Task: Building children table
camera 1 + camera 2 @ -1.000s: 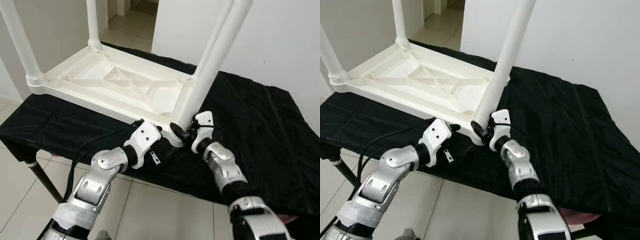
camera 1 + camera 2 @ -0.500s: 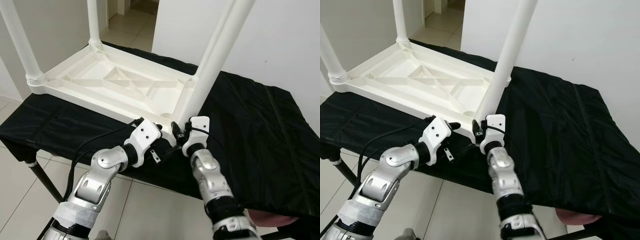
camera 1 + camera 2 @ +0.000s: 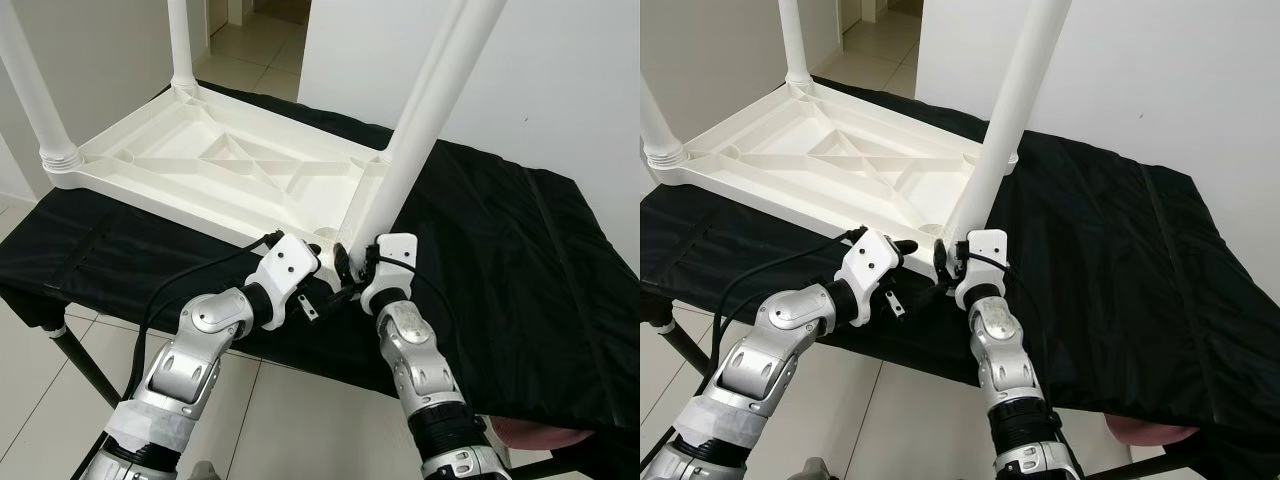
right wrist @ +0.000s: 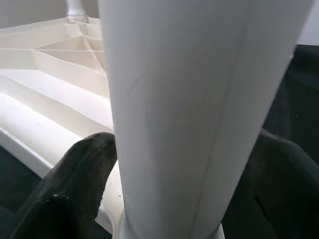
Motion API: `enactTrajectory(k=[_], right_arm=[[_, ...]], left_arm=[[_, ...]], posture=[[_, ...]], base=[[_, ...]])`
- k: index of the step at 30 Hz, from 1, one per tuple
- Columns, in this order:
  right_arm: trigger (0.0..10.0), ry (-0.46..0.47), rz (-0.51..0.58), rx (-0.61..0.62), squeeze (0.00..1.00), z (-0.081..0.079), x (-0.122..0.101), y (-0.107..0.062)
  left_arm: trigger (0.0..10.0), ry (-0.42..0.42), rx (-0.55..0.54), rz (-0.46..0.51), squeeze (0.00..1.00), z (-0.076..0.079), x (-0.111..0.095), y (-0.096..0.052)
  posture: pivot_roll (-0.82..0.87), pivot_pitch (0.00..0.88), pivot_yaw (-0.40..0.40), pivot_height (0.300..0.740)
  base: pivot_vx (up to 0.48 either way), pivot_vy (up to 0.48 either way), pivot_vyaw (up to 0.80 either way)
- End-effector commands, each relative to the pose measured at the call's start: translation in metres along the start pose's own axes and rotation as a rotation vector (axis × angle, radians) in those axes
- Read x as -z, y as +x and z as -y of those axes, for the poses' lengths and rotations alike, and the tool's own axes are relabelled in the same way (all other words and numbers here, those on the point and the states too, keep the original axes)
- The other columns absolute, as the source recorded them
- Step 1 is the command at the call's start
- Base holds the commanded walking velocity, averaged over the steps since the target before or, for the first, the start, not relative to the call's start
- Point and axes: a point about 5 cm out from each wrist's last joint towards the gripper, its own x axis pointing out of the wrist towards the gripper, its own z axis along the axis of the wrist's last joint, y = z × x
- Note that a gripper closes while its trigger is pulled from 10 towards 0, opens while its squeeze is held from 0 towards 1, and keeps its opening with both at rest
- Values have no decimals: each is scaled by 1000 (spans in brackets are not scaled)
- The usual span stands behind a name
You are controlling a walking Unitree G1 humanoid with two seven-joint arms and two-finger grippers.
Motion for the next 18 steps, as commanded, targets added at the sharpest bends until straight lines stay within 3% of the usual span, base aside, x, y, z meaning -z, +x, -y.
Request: enactTrajectory(k=[1,2,3,12,18], right_arm=[[10000,24,7,18,1000,17,-2,1],[10000,24,7,18,1000,17,-2,1],[10000,21,-1,-53,0,24,-4,4],[10000,-18,4,-315,0,33,-7,11],[10000,-42,-2,-379,0,34,-8,14]], left_arm=[[10000,-1,-46,1,0,-1,0,0],[10000,-1,-46,1,0,-1,0,0],[10000,2,-45,0,0,-2,0,0],[10000,4,-41,0,0,-1,-1,0],[10000,3,-34,0,0,-1,-2,-1]], posture=[[45,0,-149,740],[45,0,-149,740],[50,0,-145,740],[61,0,-140,740],[68,0,-136,740]], base=[[0,0,0],[0,0,0],[0,0,0],[0,0,0],[0,0,0]])
